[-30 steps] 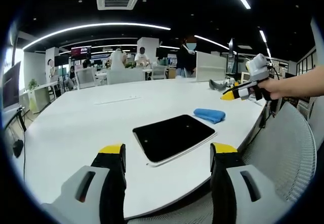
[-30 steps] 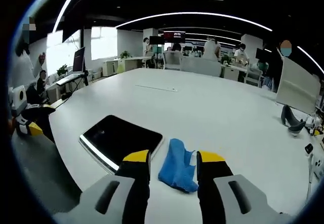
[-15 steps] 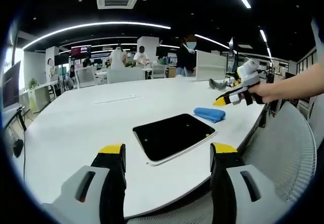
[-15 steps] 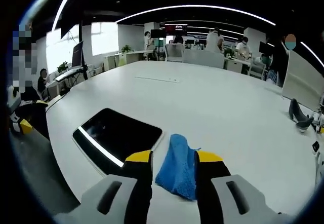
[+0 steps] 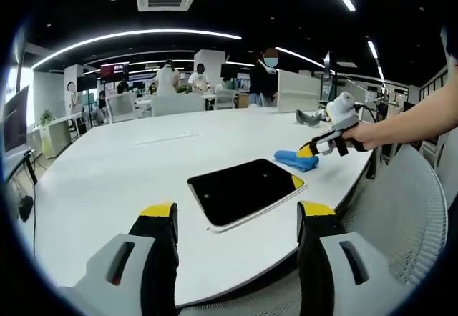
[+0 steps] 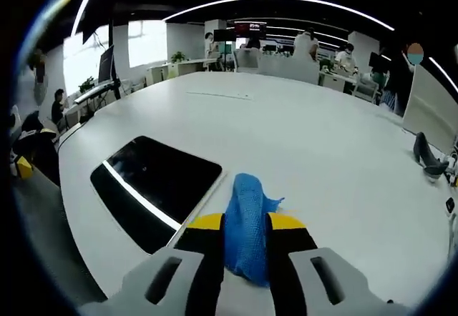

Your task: Wipe the mirror surface with the cleaning cloth until all visible marks leave the cleaned area.

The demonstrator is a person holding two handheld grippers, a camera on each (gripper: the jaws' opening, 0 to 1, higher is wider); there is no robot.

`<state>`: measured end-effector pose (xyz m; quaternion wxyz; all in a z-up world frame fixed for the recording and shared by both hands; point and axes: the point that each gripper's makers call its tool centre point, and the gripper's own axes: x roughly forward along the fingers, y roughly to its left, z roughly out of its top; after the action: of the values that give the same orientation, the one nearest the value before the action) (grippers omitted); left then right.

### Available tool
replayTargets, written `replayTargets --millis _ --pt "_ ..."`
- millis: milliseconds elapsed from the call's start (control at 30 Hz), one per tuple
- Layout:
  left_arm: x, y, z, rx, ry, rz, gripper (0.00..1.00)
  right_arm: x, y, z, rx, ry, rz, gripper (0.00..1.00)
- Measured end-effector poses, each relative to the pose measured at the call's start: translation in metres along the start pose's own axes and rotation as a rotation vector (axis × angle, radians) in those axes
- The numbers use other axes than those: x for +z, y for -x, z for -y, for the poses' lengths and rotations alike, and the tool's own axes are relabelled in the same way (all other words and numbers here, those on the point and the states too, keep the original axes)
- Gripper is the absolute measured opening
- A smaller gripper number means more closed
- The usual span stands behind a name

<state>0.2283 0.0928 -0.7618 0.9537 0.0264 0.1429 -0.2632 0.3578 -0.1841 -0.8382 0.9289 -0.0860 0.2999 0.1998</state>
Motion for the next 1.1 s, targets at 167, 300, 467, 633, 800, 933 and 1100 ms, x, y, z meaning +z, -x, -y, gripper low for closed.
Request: replayTargets --millis 167,300,467,633,800,933,1100 --pt "0.000 0.000 0.000 -0.001 0.000 -0.002 0.65 -0.005 -0.006 0.004 -0.014 -0.009 -0.015 0.12" --pt "0.000 0.000 0.001 -0.002 0.000 -0.003 0.65 -0.008 -0.009 0.007 -0.018 -0.018 -0.030 0.12" --pt "0.000 0.000 0.001 -0.005 0.000 -0.006 0.65 -0.014 -0.013 0.003 -0.004 0.020 -0.059 0.12" --pt "-0.001 0.000 0.002 -0.007 0.000 -0.006 0.65 -0.018 -0.016 0.000 0.003 0.031 -0.073 0.12" --pt "-0.001 0.000 0.002 -0.004 -0.001 -0.005 0.66 -0.018 -0.016 0.001 0.002 0.013 -0.081 0.12" --pt "-0.001 -0.001 0.002 -0.005 -0.002 -0.004 0.66 -0.018 -0.017 0.000 0.001 0.051 -0.096 0.12" --pt "0.000 -0.001 0.002 -0.005 -0.001 -0.004 0.66 -0.017 -0.019 -0.005 0.006 0.055 -0.095 0.04"
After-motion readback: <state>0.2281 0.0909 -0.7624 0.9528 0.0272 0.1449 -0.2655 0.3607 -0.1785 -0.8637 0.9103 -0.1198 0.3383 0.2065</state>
